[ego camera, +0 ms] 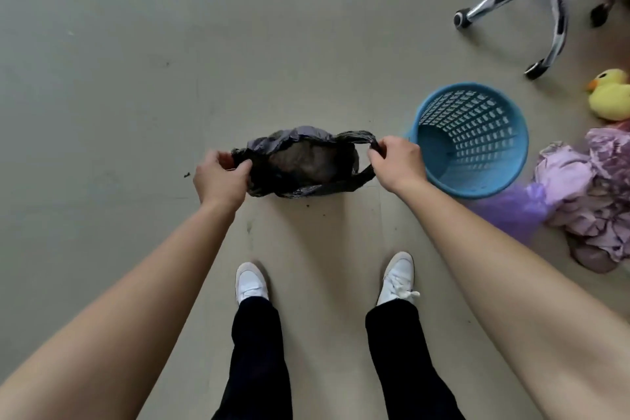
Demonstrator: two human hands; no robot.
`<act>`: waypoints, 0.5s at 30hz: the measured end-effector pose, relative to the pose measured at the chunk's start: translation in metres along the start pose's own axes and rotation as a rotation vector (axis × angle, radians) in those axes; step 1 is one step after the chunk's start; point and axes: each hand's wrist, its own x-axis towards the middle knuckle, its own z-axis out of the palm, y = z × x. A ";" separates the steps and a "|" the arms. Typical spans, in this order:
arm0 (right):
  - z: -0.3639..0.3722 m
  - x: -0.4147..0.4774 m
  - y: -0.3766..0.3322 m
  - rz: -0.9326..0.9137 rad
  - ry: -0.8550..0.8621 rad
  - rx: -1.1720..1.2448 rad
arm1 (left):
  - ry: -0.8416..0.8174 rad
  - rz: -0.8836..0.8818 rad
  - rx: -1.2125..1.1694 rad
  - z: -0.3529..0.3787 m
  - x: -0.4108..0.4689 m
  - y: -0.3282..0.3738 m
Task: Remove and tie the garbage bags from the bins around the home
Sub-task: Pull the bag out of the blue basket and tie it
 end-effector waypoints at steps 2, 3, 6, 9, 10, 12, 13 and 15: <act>0.008 -0.002 0.004 0.035 0.019 0.093 | 0.036 0.031 -0.027 0.002 0.002 -0.011; 0.009 -0.006 0.005 0.047 0.024 0.188 | 0.058 0.072 -0.035 0.000 -0.002 -0.012; -0.001 -0.026 0.009 0.067 -0.042 0.383 | 0.067 0.134 0.004 -0.008 -0.025 -0.004; 0.001 -0.047 0.020 0.054 -0.175 0.347 | 0.000 0.122 0.138 -0.016 -0.045 -0.016; 0.007 -0.052 0.025 0.028 -0.200 0.313 | -0.024 0.106 0.181 -0.016 -0.050 -0.024; 0.024 -0.057 0.037 -0.022 -0.231 0.235 | -0.053 0.047 0.244 -0.011 -0.052 -0.047; 0.036 -0.056 0.044 -0.031 -0.246 0.202 | -0.068 0.014 0.262 -0.007 -0.050 -0.060; 0.060 -0.050 0.054 -0.029 -0.271 0.159 | -0.097 -0.018 0.301 0.004 -0.039 -0.083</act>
